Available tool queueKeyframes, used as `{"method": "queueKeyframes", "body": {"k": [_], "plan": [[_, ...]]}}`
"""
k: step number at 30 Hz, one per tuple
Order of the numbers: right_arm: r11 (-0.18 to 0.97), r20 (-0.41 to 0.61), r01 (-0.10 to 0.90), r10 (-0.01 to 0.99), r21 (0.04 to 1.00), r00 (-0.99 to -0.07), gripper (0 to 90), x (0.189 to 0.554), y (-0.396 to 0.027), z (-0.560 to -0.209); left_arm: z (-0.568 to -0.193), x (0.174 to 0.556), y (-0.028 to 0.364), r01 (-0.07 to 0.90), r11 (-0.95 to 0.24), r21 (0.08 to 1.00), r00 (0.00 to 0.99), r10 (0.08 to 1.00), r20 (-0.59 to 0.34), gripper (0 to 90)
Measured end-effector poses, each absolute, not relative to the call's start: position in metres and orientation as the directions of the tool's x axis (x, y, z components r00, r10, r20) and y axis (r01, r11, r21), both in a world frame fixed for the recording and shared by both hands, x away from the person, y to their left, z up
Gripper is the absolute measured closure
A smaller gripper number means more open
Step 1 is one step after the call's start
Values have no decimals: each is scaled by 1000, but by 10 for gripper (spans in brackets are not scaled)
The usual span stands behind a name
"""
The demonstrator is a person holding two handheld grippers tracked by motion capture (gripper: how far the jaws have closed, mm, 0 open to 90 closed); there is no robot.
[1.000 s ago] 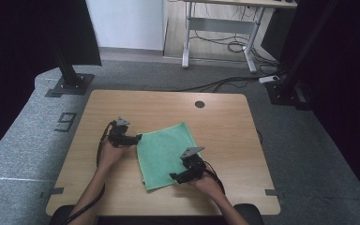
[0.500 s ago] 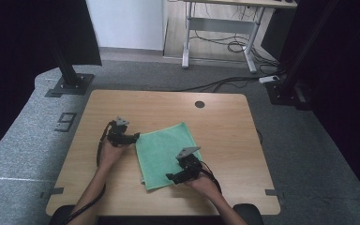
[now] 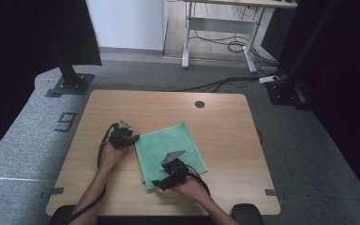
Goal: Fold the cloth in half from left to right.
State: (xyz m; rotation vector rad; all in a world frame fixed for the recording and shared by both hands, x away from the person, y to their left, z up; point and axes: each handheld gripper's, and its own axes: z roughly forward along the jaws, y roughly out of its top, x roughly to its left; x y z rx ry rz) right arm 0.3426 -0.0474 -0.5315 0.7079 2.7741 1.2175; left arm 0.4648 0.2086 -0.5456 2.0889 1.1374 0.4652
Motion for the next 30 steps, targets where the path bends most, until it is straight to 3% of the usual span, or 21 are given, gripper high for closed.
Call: {"method": "queueKeyframes", "body": {"k": [11, 22, 25, 30], "plan": [[624, 173, 350, 328, 699, -929, 290, 327, -15, -531, -546, 464, 209, 584, -367, 724, 548, 836, -18, 584], [699, 66, 317, 361, 641, -930, 705, 318, -8, -533, -545, 463, 208, 588, -363, 723, 543, 840, -20, 581], [705, 54, 320, 372, 633, -926, 823, 317, -10, -532, -545, 461, 207, 586, -369, 722, 554, 832, -24, 639], [691, 64, 334, 386, 641, -920, 849, 317, -14, -531, -544, 460, 203, 586, -380, 715, 578, 815, -40, 842]]}}
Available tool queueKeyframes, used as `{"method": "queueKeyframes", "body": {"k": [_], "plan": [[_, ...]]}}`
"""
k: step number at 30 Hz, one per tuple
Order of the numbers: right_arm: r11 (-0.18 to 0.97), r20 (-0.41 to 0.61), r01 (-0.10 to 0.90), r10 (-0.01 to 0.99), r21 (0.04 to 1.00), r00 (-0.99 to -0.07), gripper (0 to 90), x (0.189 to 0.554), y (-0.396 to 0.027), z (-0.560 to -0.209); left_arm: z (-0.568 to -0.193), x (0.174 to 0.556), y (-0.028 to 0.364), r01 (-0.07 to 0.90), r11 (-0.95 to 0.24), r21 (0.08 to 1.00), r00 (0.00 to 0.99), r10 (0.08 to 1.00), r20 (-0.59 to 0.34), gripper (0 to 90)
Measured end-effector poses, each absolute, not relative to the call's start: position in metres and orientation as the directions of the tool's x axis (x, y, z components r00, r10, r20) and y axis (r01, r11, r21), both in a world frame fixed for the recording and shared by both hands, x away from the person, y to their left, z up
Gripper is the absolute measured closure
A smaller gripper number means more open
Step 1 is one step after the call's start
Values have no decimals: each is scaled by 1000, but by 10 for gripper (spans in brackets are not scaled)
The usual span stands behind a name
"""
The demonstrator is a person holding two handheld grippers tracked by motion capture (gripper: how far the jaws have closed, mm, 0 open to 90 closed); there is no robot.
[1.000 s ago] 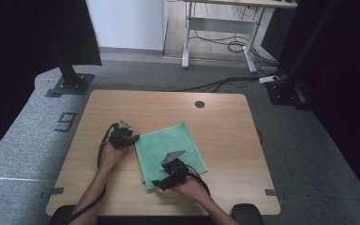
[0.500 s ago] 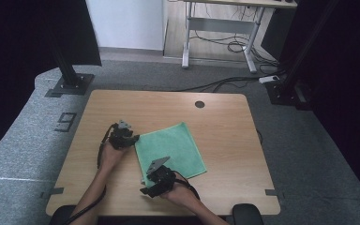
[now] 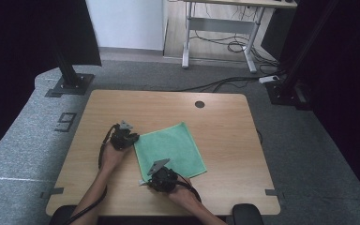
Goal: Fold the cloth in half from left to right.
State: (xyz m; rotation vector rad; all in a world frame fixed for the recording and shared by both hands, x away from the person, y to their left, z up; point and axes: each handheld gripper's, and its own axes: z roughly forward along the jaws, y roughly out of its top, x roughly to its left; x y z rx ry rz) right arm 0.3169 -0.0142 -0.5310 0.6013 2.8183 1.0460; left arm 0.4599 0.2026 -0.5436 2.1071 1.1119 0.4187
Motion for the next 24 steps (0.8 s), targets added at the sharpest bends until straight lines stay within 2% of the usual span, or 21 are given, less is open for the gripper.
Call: {"method": "queueKeyframes", "body": {"k": [2, 8, 14, 24], "plan": [[683, 76, 341, 387, 646, -919, 849, 317, -15, -529, -542, 459, 203, 588, -391, 708, 571, 821, -21, 877], [670, 99, 333, 363, 663, -927, 848, 318, -9, -524, -532, 455, 218, 609, -348, 713, 545, 836, -57, 882], [670, 88, 301, 333, 679, -939, 846, 313, -2, -516, -519, 449, 223, 586, -332, 739, 544, 837, -55, 884], [625, 65, 313, 386, 715, -920, 843, 318, -35, -500, -505, 459, 203, 544, -309, 780, 567, 821, -70, 885]]}}
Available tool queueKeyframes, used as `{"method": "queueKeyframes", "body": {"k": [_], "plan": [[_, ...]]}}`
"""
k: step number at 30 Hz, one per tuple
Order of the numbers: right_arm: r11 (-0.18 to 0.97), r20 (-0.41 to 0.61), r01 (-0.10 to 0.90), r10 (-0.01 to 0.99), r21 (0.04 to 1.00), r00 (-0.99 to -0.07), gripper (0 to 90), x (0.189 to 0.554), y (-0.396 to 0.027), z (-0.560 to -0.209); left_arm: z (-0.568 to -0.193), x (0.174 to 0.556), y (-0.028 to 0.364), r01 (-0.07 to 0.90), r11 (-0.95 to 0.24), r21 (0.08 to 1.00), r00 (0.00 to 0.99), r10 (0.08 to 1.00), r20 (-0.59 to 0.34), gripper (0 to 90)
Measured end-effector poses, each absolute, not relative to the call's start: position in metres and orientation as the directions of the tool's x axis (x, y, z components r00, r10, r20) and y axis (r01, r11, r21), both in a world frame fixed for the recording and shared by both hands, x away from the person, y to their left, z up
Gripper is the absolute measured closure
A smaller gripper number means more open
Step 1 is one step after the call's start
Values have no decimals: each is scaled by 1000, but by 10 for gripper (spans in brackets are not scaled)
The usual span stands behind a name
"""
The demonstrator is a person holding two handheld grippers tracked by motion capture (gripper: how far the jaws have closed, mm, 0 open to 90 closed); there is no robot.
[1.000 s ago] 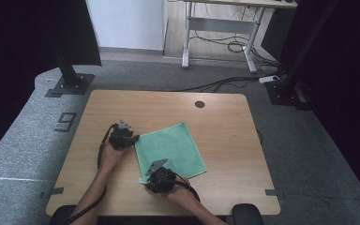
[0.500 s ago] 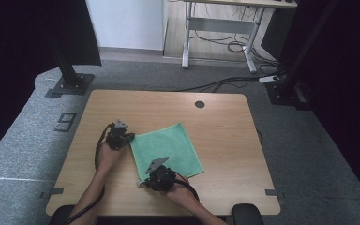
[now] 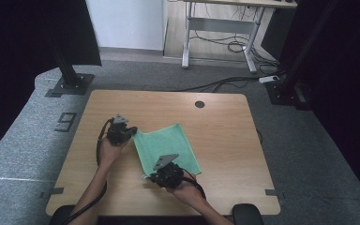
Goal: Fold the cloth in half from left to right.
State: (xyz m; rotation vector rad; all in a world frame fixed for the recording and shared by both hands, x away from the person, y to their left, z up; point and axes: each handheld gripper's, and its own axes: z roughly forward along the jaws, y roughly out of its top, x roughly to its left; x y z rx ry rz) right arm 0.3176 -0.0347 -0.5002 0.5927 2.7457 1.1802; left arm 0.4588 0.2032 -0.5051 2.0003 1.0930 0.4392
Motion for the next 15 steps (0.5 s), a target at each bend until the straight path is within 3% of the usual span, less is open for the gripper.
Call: {"method": "queueKeyframes", "body": {"k": [15], "plan": [[549, 44, 375, 522, 747, -852, 844, 327, -97, -496, -497, 489, 137, 511, -394, 764, 622, 783, -12, 884]]}}
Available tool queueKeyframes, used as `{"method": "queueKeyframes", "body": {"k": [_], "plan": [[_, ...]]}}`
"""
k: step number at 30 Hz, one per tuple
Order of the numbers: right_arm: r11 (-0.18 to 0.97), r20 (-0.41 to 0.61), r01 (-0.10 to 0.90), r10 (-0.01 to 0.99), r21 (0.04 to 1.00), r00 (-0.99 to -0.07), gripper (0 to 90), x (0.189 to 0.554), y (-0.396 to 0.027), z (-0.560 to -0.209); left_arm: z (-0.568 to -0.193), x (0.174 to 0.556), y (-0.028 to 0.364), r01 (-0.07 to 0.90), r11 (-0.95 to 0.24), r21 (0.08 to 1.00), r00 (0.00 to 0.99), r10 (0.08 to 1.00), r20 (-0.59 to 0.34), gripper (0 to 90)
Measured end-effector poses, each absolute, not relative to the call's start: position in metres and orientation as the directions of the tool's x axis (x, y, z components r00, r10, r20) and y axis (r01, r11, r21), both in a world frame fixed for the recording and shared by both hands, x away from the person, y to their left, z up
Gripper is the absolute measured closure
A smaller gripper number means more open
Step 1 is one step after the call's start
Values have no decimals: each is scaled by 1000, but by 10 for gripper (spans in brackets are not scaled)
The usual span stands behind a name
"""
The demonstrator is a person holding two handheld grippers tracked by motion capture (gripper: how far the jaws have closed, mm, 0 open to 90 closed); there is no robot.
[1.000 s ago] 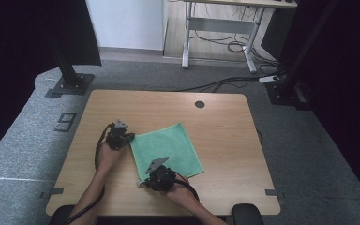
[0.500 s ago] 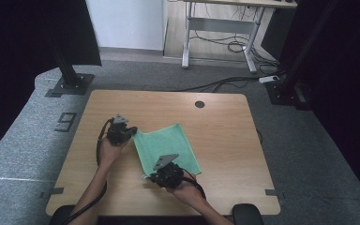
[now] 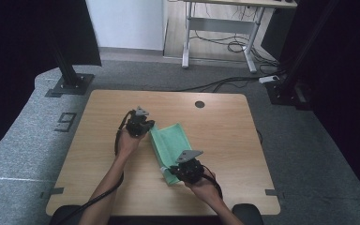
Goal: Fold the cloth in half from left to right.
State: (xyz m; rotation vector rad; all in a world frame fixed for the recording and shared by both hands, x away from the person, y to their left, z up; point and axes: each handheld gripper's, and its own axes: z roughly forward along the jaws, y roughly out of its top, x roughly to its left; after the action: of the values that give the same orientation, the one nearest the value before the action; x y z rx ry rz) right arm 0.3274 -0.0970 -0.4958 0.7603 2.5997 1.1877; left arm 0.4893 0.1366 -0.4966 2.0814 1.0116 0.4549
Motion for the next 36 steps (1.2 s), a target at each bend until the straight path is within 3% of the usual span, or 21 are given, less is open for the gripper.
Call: {"method": "queueKeyframes", "body": {"k": [15, 36], "plan": [[530, 47, 426, 586, 733, -809, 846, 332, -130, -504, -508, 504, 102, 498, -422, 757, 655, 755, -10, 884], [542, 32, 467, 629, 699, -777, 845, 341, -144, -519, -524, 520, 73, 503, -458, 733, 670, 743, 4, 879]]}}
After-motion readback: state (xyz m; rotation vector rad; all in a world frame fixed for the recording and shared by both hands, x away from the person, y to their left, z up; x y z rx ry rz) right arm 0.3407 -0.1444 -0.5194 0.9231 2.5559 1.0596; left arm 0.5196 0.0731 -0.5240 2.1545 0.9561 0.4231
